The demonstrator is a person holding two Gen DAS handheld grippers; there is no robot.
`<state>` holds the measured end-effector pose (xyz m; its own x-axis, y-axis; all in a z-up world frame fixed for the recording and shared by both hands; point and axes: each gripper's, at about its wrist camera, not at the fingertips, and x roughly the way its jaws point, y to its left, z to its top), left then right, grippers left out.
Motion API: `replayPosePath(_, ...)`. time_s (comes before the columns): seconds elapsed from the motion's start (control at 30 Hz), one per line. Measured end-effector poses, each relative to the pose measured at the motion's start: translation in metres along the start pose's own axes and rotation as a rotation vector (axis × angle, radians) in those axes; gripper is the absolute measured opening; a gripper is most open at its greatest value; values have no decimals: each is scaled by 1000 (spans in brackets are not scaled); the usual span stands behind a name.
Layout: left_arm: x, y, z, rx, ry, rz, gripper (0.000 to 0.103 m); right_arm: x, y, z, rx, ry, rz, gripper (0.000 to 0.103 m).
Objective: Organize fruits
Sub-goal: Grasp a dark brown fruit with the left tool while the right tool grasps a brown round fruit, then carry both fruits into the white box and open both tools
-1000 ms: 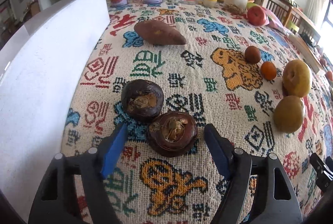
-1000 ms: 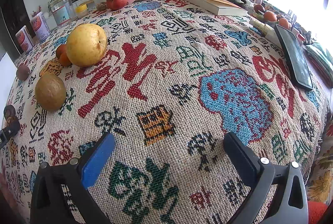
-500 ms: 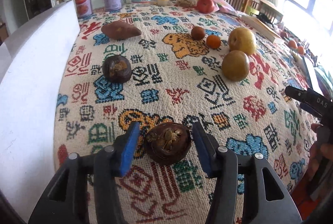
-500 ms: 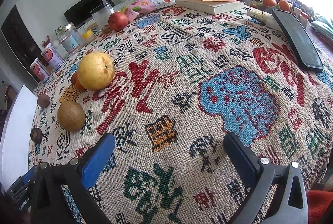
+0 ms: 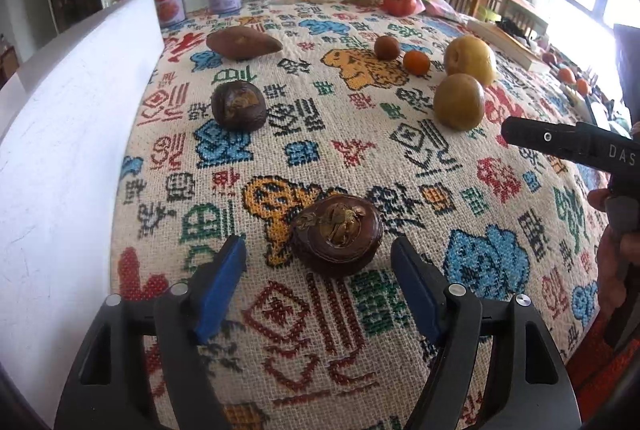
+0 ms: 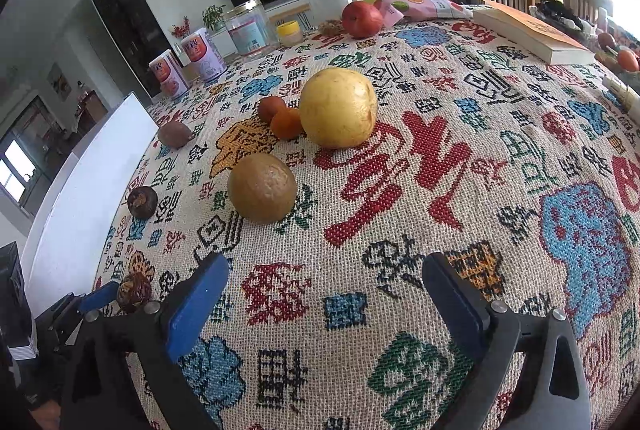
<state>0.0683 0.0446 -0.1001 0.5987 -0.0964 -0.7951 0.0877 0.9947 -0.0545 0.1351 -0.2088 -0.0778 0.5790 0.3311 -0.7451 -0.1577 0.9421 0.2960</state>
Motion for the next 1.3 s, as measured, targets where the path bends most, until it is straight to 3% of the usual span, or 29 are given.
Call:
replayPosePath(0.13,-1,1,2,-12,-7,-13,59,28,34,24,-107,62,2,92)
replayPosePath(0.2,-1,0,3,-11,-12,-17,47,40,46,31,-151,75,-28,91)
replayPosePath(0.27,0,-1,3,-10,-15,-13,46,54,52,35,-161,106,-46,85)
replayPosePath(0.37,-1,0,3,-15,-21,-21,46,62,54,34,-159,119,-79,62)
replayPosePath(0.4,-2,1,3,-22,-24,-29,45,61,53,34,-154,114,-82,48)
replayPosePath(0.57,-8,-1,0,-24,-24,-52,45,40,35,28,-57,117,9,48)
replayPosePath(0.8,-15,-10,-4,-29,-20,-91,45,4,15,-5,-4,101,103,48)
replayPosePath(1.13,-46,-13,2,-32,-69,-134,45,-21,23,-24,-20,29,103,48)
replayPosePath(1.3,-35,-7,-3,-60,-33,-120,45,-7,29,-27,-80,102,18,48)
